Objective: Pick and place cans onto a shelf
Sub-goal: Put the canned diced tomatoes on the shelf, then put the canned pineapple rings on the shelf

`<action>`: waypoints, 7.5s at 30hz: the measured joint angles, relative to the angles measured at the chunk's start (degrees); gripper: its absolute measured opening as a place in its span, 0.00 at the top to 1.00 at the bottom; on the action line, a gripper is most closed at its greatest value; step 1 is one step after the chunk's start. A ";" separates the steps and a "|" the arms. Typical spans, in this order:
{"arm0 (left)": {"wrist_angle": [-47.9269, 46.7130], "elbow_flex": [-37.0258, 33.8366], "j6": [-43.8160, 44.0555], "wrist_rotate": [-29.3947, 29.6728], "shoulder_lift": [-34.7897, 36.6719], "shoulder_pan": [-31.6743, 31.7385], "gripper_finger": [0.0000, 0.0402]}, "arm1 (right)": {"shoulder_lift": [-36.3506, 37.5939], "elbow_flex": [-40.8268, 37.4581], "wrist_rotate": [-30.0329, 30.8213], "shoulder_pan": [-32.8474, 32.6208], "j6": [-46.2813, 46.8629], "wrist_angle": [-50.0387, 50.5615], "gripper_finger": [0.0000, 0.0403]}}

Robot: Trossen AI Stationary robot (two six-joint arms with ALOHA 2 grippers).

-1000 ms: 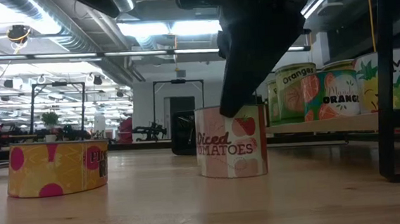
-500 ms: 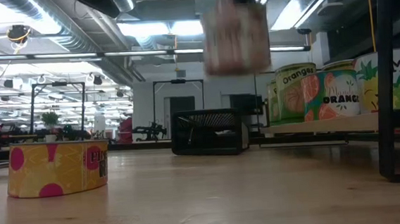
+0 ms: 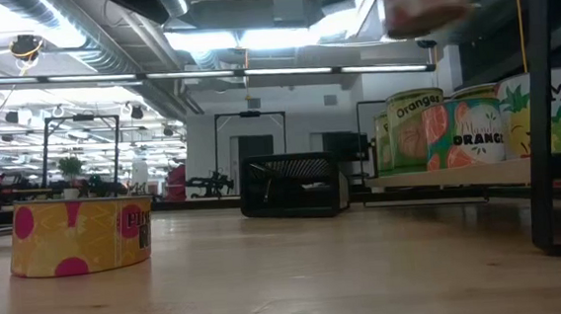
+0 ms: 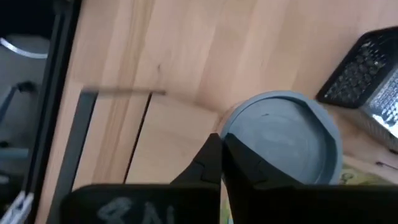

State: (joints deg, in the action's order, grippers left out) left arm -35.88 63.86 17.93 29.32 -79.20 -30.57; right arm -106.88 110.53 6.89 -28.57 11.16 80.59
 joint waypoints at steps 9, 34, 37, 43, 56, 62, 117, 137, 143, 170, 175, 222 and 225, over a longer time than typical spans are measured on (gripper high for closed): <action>0.79 0.00 0.09 0.02 0.00 0.00 0.86 | 14.64 -22.64 -1.46 -4.89 11.41 -10.24 0.98; 2.82 -0.04 0.13 0.02 0.00 0.00 0.86 | 28.99 -55.48 -2.67 -14.39 23.34 -35.57 0.97; 2.97 -0.04 0.11 0.04 0.00 0.02 0.86 | 28.96 -55.51 -3.55 -14.36 23.14 -35.67 0.97; 2.97 -0.04 0.11 0.03 0.00 0.02 0.86 | 28.89 -55.57 -5.28 -14.35 23.53 -35.21 0.96; 2.97 -0.04 0.11 0.02 0.00 0.01 0.86 | 28.87 -55.59 -5.48 -14.35 24.55 -34.92 0.79; 3.38 -0.04 0.13 -0.02 0.00 0.00 0.86 | 28.87 -55.59 -5.48 -14.35 24.50 -34.92 0.79; 9.57 0.00 14.52 -7.23 -23.69 -10.32 0.86 | 28.89 -43.29 2.58 -14.20 0.28 -43.18 0.79; 9.55 0.00 14.49 -7.98 -23.65 -10.32 0.86 | 28.89 -43.33 2.60 -14.20 0.30 -43.09 0.79; 9.35 0.00 14.47 -8.00 -23.65 -10.32 0.86 | 28.89 -43.33 2.60 -14.20 0.30 -43.07 0.79; 10.57 -0.06 9.11 -7.85 -26.06 -10.19 0.98 | 28.89 -43.38 2.69 -14.19 -4.00 -44.72 0.79; 13.55 -0.14 1.04 -9.20 -22.79 -9.07 0.99 | 28.70 -43.40 2.74 -14.20 -14.25 -51.43 0.79; 38.66 -0.04 -32.08 -52.83 -17.16 12.09 0.97 | 12.20 -43.40 -22.03 6.73 -26.22 -76.68 0.79; 38.28 -0.04 -32.06 -52.87 -17.17 12.07 0.97 | 11.53 -43.40 -22.04 7.04 -25.16 -76.63 0.79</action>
State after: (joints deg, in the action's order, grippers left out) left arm 2.40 63.81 -14.13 -23.55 -96.37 -18.50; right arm -95.35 67.13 -15.15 -21.53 -14.00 3.96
